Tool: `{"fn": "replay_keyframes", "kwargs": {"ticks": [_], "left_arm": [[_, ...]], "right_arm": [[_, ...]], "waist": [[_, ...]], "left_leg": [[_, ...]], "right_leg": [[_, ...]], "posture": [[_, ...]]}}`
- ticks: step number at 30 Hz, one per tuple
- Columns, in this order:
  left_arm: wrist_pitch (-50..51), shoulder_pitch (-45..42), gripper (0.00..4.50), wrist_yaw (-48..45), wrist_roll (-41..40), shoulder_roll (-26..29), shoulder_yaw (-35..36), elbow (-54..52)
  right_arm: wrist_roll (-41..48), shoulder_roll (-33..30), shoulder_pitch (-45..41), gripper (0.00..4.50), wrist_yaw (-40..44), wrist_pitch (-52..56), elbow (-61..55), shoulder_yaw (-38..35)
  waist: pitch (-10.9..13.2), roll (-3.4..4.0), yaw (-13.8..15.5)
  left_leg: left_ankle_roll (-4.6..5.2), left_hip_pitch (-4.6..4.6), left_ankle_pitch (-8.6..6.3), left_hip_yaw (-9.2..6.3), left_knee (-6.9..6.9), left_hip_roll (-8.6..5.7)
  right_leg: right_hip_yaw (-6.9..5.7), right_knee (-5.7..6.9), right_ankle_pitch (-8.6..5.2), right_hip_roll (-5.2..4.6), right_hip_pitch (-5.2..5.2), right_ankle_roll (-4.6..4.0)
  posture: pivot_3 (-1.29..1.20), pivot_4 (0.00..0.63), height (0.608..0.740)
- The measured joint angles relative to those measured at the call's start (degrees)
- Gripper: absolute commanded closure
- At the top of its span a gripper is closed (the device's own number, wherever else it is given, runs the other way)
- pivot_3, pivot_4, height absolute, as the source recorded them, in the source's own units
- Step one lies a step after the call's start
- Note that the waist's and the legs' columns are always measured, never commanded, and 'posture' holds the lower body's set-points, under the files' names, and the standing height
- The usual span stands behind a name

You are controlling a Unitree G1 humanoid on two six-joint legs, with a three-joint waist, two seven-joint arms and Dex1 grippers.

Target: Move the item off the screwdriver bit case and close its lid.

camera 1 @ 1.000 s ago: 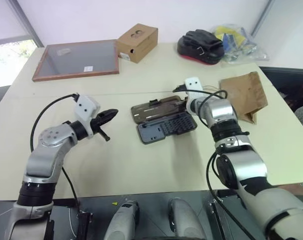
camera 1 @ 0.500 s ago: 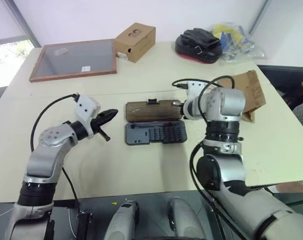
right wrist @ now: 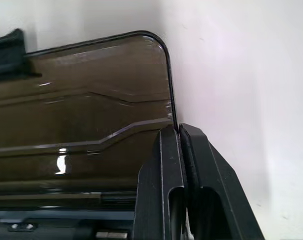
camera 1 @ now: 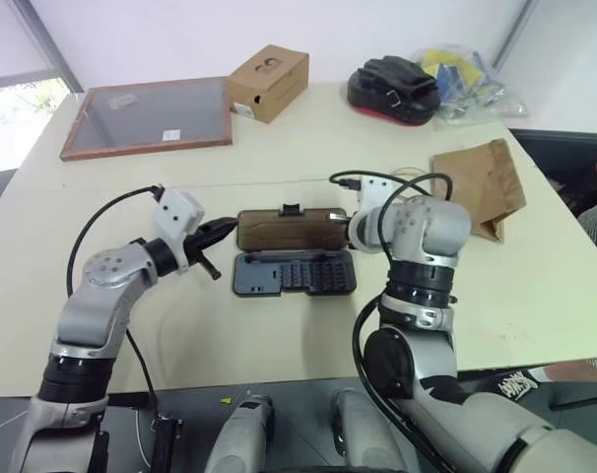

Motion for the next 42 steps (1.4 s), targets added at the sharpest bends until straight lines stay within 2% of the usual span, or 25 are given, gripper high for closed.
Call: {"fn": "replay_keyframes", "kwargs": {"ticks": [12,20,23,25,29,30,34,37,42], "left_arm": [[0.0,0.0,4.5,0.1,0.0,-0.1,0.0,0.0],[0.0,0.0,4.5,0.1,0.1,-0.1,0.0,0.0],[0.0,0.0,4.5,0.1,0.1,-0.1,0.0,0.0],[0.0,0.0,4.5,0.1,0.1,-0.1,0.0,0.0],[0.1,0.6,4.5,0.0,0.1,-0.1,0.0,-0.1],[0.3,0.7,4.5,0.0,-0.1,-0.1,0.0,-0.2],[2.6,0.8,4.5,-0.9,-2.2,-0.1,0.0,-2.1],[6.6,1.9,4.5,-3.1,-6.6,1.3,0.4,-7.0],[12.2,7.1,4.5,-7.1,-12.5,6.2,1.6,-14.7]], "right_arm": [[2.3,-0.6,0.5,4.47,1.2,0.0,0.0,0.3],[7.7,-2.5,1.3,4.47,2.3,0.0,0.0,4.7],[9.7,-3.0,1.5,3.53,1.9,0.0,0.0,5.5],[10.7,-3.4,1.7,2.58,1.3,0.0,0.0,5.8],[11.8,-5.7,2.9,0.35,-0.1,0.0,0.0,6.1],[12.1,-7.1,3.3,0.06,0.2,0.0,-0.1,7.6],[12.7,-12.1,4.1,0.06,5.1,-3.1,-5.4,11.6],[14.2,-17.0,5.1,0.06,12.4,-13.2,-8.5,15.7],[15.5,-23.4,5.5,0.06,23.3,-25.2,-6.9,19.7]], "waist": [[0.0,0.0,-0.2],[0.0,0.0,-0.1],[0.0,0.0,-0.1],[0.0,0.0,-0.1],[0.0,0.0,0.0],[0.0,0.0,0.0],[0.0,0.01,0.0],[0.0,0.01,-0.4],[0.0,0.01,-1.1]], "left_leg": [[0.0,0.0,0.0,0.0,-0.02,0.01],[0.0,0.0,0.0,0.0,-0.02,0.01],[0.0,0.0,0.0,0.0,-0.02,0.01],[0.0,0.0,0.0,0.0,-0.02,0.01],[0.0,0.0,0.0,0.0,-0.02,0.01],[0.0,0.0,0.0,0.0,-0.02,0.01],[0.0,-0.02,0.0,0.0,-0.01,0.01],[0.01,-0.02,0.0,0.02,-0.02,0.02],[0.01,0.0,0.0,0.02,-0.03,0.05]], "right_leg": [[0.0,0.0,0.0,0.02,0.0,0.0],[0.0,-0.01,0.0,0.02,-0.01,0.0],[0.0,-0.01,0.0,0.02,0.0,0.0],[0.0,-0.01,0.0,0.02,0.0,0.0],[0.0,-0.02,0.0,0.0,0.01,0.0],[0.0,-0.02,0.0,0.0,0.01,0.0],[-0.01,-0.05,0.0,0.0,0.01,0.0],[-0.01,-0.06,0.0,0.03,0.01,0.0],[-0.01,-0.06,0.0,0.05,0.03,0.0]], "posture": [[0.0,0.15,0.74],[0.0,0.15,0.74],[0.0,0.15,0.74],[0.0,0.15,0.74],[0.0,0.15,0.74],[0.0,0.15,0.74],[0.0,0.15,0.74],[0.0,0.15,0.74],[0.0,0.15,0.74]]}}
